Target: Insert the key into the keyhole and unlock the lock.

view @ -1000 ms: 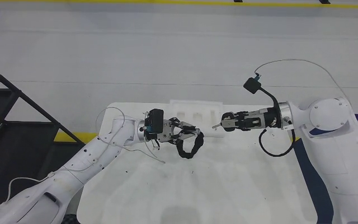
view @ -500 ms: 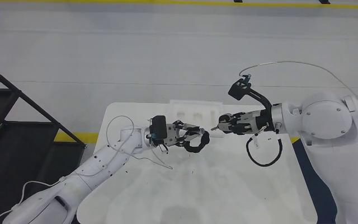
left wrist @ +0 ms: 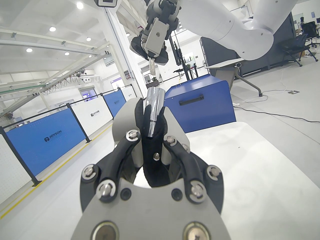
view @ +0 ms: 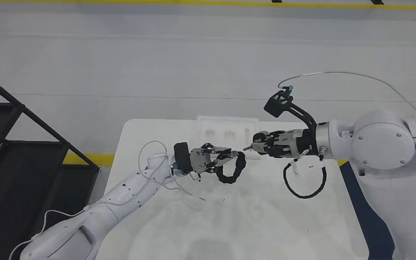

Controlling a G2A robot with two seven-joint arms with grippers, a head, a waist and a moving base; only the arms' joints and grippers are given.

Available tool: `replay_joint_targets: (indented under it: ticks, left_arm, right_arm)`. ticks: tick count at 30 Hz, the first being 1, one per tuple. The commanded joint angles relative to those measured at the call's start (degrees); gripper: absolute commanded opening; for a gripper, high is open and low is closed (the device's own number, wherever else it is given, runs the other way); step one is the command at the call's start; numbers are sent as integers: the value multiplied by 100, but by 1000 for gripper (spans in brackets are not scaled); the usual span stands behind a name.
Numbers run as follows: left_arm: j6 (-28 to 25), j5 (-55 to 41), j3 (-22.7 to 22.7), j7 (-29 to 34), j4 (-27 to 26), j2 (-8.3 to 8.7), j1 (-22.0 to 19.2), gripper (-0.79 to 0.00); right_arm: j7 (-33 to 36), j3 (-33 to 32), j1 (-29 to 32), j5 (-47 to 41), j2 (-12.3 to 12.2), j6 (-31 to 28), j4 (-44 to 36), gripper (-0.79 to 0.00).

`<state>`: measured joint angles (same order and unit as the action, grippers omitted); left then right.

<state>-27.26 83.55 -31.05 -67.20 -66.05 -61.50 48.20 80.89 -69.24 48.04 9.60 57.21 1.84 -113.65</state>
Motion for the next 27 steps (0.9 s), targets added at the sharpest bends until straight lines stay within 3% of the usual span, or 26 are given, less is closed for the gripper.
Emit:
replay_joint_targets:
  ticks: [1, 12, 16, 20, 27]
  left_arm:
    - [8, -13, 6, -22, 21, -12, 3, -785]
    - [48, -28, -7, 72, 2, -13, 32, -785]
    - [320, -11, -114, 377, -185, -21, 200, -785]
    - [827, 82, -212, 273, -282, -53, 375, -785]
    - [1178, -48, -345, 120, -244, -136, 610, -785]
  right_arm:
    - [3, -2, -1, 1, 0, -2, 1, -785]
    - [-117, 28, 87, 14, -3, -12, -11, -785]
    - [-22, 139, 98, 84, -20, 171, -138, -785]
    - [-44, 258, 36, 159, -22, 376, -230, -785]
    - [-261, 363, 5, 359, -32, 650, -333, -785]
